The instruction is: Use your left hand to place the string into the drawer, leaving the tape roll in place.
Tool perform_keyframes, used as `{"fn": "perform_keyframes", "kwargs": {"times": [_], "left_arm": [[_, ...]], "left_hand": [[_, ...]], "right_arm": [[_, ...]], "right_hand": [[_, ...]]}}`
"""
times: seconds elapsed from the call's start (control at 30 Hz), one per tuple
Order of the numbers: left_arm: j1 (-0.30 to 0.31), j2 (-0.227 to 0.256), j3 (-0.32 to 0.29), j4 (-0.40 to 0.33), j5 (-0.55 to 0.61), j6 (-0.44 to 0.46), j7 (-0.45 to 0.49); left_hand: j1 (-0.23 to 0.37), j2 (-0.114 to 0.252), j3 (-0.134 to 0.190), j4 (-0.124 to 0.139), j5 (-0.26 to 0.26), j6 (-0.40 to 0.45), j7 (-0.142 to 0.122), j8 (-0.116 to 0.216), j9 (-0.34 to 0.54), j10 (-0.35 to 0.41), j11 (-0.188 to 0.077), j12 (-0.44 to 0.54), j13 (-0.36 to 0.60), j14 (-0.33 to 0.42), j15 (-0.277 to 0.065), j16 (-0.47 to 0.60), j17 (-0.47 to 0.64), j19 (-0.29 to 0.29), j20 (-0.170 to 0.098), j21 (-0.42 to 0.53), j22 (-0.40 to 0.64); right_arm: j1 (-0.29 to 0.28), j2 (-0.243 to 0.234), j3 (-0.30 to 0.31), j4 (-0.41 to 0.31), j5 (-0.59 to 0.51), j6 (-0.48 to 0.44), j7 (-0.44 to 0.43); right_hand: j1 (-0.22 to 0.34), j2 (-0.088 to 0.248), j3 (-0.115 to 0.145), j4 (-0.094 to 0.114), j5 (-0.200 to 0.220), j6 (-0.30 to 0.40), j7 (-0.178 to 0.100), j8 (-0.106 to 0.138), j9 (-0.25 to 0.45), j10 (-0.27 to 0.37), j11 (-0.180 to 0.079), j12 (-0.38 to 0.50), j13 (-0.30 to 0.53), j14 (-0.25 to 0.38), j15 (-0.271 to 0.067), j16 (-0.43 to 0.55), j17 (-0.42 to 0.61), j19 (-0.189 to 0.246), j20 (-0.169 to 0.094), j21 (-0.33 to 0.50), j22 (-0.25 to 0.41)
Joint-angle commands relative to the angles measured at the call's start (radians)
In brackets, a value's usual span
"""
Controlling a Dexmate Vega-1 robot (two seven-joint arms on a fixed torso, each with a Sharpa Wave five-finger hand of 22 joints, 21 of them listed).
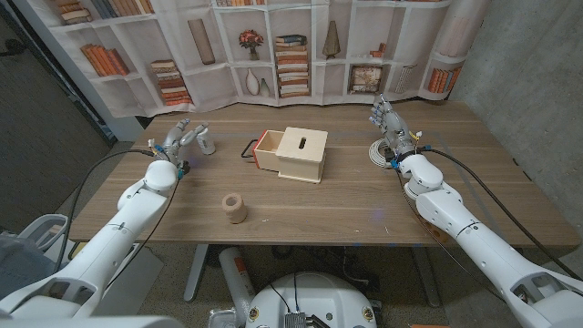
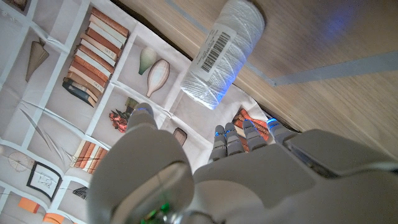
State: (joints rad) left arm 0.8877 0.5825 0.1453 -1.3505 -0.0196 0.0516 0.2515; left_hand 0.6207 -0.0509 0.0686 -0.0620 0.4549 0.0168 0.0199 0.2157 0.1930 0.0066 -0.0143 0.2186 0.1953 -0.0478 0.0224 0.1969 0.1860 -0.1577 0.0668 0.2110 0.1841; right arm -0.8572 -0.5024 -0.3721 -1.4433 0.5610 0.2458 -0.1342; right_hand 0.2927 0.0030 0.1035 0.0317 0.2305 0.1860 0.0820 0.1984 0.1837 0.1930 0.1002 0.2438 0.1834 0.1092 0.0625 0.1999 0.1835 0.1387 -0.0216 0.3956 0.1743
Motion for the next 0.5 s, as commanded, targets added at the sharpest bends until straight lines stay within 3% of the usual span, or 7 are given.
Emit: {"fn": "perform_keyframes", "kwargs": {"times": [0.03,0.5], "left_arm": [[-0.008,-0.002,0.019,-0.006,0.023,0.039,0.014],[-0.015,-0.009,0.047,-0.029,0.057,0.083,0.037]], "left_hand": [[0.01,0.001,0.0,-0.01,0.006,0.013,-0.001,0.008,0.002,0.009,-0.002,0.007,0.003,0.004,-0.003,0.009,0.003,0.0,0.007,0.005,0.001],[0.025,0.011,0.003,-0.014,0.007,0.039,0.002,0.015,0.002,0.025,-0.014,0.011,0.003,0.017,-0.009,0.011,0.003,0.005,0.003,0.005,0.002]], "right_arm": [[0.003,0.011,-0.002,0.017,0.003,0.016,0.006],[0.004,0.017,-0.001,0.037,0.01,0.034,0.022]], "right_hand": [[-0.001,0.005,-0.001,-0.004,0.0,0.007,-0.001,0.001,0.005,0.01,-0.001,-0.002,0.005,0.013,0.0,-0.001,0.003,0.009,0.003,-0.002,0.004],[-0.002,0.005,-0.003,-0.005,0.0,0.008,-0.001,0.001,0.006,0.012,0.0,-0.003,0.005,0.015,0.0,-0.001,0.004,0.01,0.004,-0.007,0.004]]}}
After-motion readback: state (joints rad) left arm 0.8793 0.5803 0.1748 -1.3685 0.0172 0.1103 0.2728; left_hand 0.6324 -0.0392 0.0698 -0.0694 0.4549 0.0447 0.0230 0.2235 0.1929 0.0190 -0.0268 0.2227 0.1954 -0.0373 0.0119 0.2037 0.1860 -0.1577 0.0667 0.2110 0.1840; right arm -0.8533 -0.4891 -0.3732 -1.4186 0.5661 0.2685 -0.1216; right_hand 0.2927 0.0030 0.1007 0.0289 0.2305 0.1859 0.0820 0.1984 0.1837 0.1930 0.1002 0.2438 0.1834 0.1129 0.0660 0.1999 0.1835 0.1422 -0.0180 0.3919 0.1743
